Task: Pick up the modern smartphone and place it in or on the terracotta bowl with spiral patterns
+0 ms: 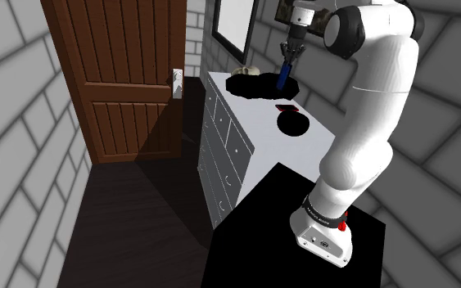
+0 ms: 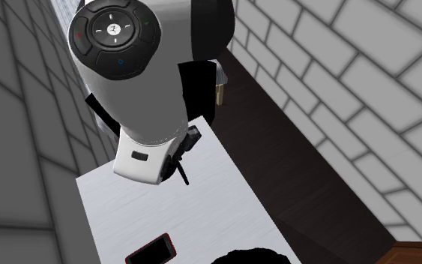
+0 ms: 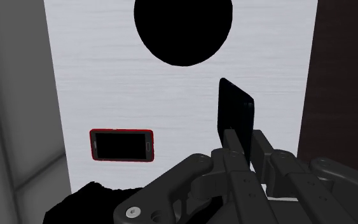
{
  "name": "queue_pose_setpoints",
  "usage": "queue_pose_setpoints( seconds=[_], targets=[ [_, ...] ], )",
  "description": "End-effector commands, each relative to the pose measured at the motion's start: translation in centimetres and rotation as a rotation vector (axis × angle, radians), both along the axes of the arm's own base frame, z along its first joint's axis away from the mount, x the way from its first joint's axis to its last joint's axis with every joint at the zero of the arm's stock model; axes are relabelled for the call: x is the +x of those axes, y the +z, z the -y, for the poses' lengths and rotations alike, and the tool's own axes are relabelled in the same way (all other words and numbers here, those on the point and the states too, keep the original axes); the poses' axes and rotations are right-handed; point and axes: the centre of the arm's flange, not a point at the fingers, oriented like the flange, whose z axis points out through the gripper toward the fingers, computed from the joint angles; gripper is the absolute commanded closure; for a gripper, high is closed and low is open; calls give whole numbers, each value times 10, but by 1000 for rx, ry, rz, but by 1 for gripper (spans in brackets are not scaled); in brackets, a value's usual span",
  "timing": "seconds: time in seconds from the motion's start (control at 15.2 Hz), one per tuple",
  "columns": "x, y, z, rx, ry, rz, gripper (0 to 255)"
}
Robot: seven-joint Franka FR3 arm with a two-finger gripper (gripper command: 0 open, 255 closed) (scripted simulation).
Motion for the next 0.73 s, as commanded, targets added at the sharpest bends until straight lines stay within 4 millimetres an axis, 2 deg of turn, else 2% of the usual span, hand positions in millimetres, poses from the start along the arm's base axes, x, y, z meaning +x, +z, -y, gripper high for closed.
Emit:
queue_pose_setpoints(
  seconds=[0.0, 0.66],
  targets=[
    [-17, 12, -5, 0, 0, 0, 255],
    [-132, 71, -31, 0, 0, 0, 255]
  ],
)
